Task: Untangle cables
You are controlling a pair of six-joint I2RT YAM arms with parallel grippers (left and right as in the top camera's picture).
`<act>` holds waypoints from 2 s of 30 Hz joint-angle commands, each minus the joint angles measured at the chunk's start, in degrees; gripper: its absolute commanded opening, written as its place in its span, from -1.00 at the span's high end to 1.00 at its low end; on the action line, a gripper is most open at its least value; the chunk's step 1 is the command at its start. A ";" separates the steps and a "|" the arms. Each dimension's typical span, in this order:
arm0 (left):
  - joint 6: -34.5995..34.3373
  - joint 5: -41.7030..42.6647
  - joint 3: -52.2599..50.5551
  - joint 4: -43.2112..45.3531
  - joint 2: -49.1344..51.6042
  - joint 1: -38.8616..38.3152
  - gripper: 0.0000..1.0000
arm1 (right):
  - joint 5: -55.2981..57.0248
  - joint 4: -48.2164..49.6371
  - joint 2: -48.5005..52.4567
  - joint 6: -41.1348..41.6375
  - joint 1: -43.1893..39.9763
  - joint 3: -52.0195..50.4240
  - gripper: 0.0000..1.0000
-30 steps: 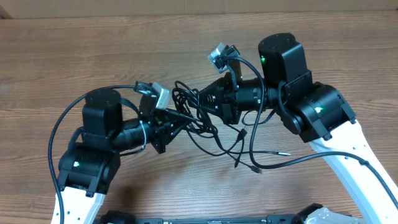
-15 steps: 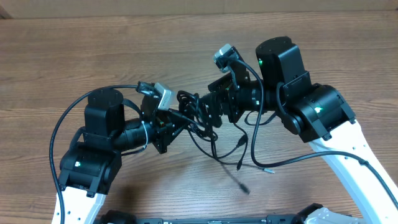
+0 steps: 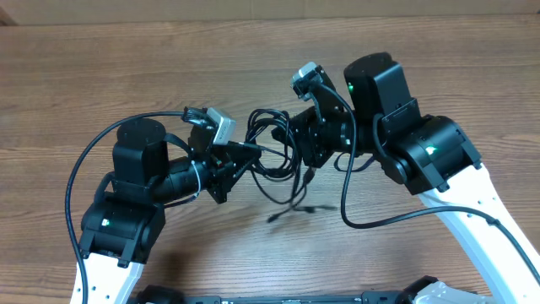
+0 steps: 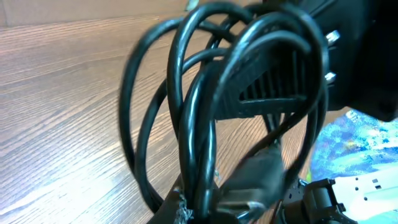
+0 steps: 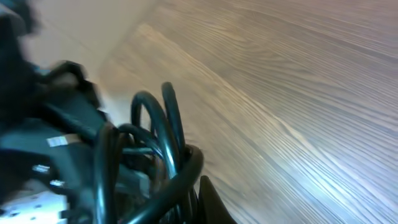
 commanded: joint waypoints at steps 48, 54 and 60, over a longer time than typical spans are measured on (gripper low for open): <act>-37.75 -6.78 2.69 -14.64 -5.81 14.21 0.21 | -5.22 -4.70 -0.24 -27.76 1.03 1.40 0.92; -15.65 10.73 2.69 -4.04 -4.09 14.16 0.07 | -5.22 -6.60 0.11 -28.61 3.58 1.40 0.92; -8.02 13.31 2.69 -2.36 -3.78 14.16 -0.01 | -5.66 -11.37 1.14 -28.85 6.54 1.40 0.92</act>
